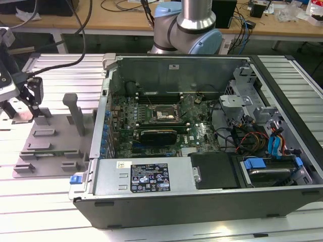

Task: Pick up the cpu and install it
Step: 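Pick up the cpu and move it towards the insertion slot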

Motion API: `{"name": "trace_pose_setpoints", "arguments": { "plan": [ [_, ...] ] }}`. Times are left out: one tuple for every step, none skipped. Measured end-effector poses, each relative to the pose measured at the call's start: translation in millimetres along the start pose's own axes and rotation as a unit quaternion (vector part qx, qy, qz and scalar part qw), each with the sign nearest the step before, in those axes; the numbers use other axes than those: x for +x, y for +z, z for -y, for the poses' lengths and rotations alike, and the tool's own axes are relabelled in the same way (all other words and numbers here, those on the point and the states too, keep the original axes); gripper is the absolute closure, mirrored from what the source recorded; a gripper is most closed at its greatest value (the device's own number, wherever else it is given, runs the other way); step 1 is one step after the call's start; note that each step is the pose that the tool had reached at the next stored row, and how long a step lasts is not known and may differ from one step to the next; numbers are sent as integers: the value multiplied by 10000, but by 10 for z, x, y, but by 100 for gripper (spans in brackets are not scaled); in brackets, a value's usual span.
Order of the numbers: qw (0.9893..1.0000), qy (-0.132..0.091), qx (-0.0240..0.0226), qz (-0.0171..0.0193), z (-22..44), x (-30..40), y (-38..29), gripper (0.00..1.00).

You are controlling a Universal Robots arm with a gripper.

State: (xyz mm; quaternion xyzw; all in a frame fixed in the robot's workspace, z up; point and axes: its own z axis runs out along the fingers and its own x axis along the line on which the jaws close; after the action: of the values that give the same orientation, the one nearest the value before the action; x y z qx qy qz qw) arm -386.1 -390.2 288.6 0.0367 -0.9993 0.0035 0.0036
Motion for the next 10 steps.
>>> {"name": "trace_pose_setpoints", "arguments": {
  "plan": [
    [10000, 0, -1, 2, 0, 0, 0, 45],
    [10000, 0, -1, 2, 0, 0, -1, 45],
    [10000, 0, 0, 1, 0, 0, -3, 45],
    [10000, 0, 0, 1, 0, 0, -4, 45],
    [10000, 0, 0, 1, 0, 0, -6, 45],
    [10000, 0, 1, -1, 0, 0, -14, 45],
    [10000, 0, 0, 0, 0, 0, -70, 45],
    [10000, 1, 0, 0, 0, 0, -143, 45],
    [10000, 1, 0, 0, 1, 0, -226, 45],
    [10000, 0, 0, 1, 2, -1, -269, 45]
  ]
}}
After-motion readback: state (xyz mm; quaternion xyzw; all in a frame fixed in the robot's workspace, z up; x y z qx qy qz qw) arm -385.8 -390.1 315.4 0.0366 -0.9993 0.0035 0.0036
